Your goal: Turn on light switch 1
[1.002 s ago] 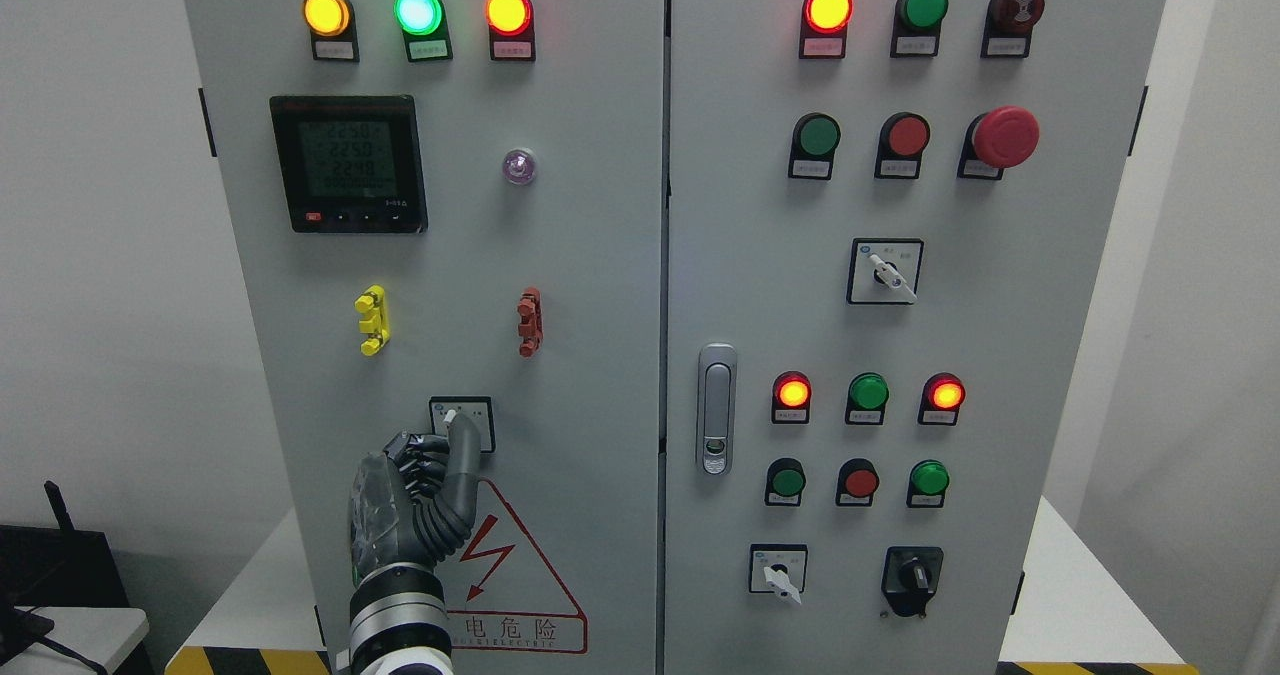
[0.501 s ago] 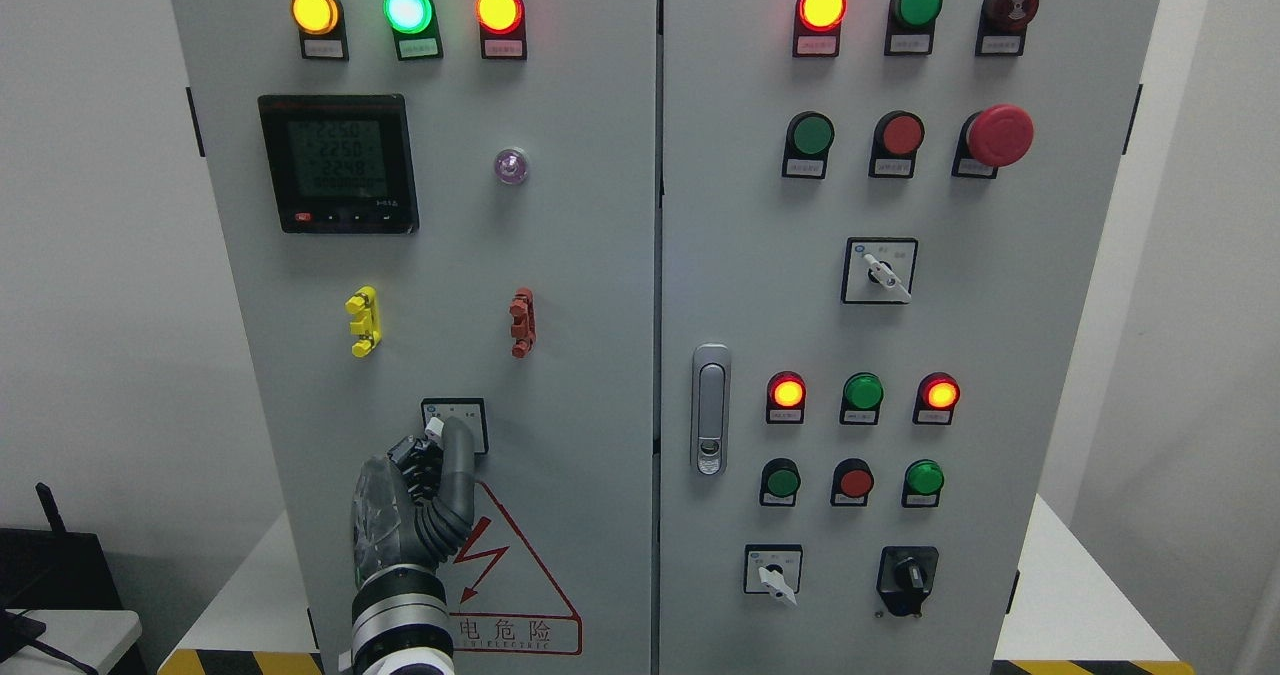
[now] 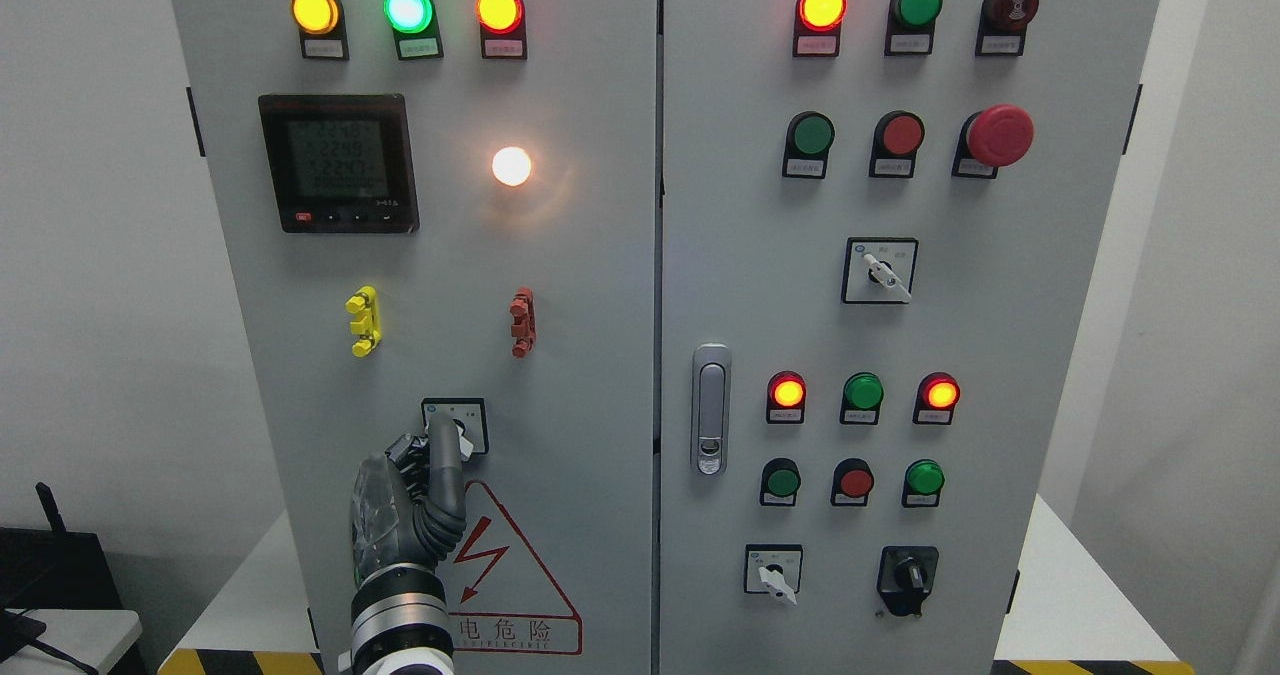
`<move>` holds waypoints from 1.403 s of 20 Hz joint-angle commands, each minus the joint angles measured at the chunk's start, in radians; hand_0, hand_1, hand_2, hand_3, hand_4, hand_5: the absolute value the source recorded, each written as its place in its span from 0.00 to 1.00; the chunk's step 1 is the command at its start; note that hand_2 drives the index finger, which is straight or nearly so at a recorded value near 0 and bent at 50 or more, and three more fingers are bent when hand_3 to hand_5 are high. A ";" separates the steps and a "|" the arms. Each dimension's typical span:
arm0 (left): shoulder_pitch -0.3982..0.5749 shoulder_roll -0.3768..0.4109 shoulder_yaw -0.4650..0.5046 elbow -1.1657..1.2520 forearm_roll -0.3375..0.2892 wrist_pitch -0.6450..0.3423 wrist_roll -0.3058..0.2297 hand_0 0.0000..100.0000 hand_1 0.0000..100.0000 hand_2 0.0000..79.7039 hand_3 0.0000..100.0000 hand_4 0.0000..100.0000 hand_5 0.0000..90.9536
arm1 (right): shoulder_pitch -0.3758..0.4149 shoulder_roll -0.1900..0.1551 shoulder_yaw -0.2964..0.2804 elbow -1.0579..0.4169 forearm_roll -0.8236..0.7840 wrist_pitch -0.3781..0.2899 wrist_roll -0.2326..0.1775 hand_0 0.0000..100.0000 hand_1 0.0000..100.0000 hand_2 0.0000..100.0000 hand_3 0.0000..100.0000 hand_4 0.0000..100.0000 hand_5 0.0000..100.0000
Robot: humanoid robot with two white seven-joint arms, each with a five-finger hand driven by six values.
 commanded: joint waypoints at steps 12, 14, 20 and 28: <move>0.003 -0.001 0.000 -0.001 0.001 -0.002 -0.001 0.24 0.18 0.58 0.89 0.90 0.96 | -0.001 -0.001 0.017 0.000 -0.025 -0.001 0.000 0.12 0.39 0.00 0.00 0.00 0.00; 0.008 -0.002 0.000 -0.001 0.003 -0.003 -0.001 0.24 0.18 0.58 0.89 0.90 0.96 | 0.001 0.000 0.017 0.000 -0.025 0.000 0.000 0.12 0.39 0.00 0.00 0.00 0.00; 0.011 -0.004 0.000 -0.006 0.001 -0.005 -0.003 0.23 0.18 0.58 0.89 0.90 0.96 | -0.001 0.000 0.017 0.000 -0.025 -0.001 0.000 0.12 0.39 0.00 0.00 0.00 0.00; 0.026 -0.004 0.000 -0.013 0.003 -0.013 -0.004 0.22 0.18 0.59 0.90 0.90 0.96 | 0.001 -0.001 0.017 0.000 -0.025 -0.001 0.000 0.12 0.39 0.00 0.00 0.00 0.00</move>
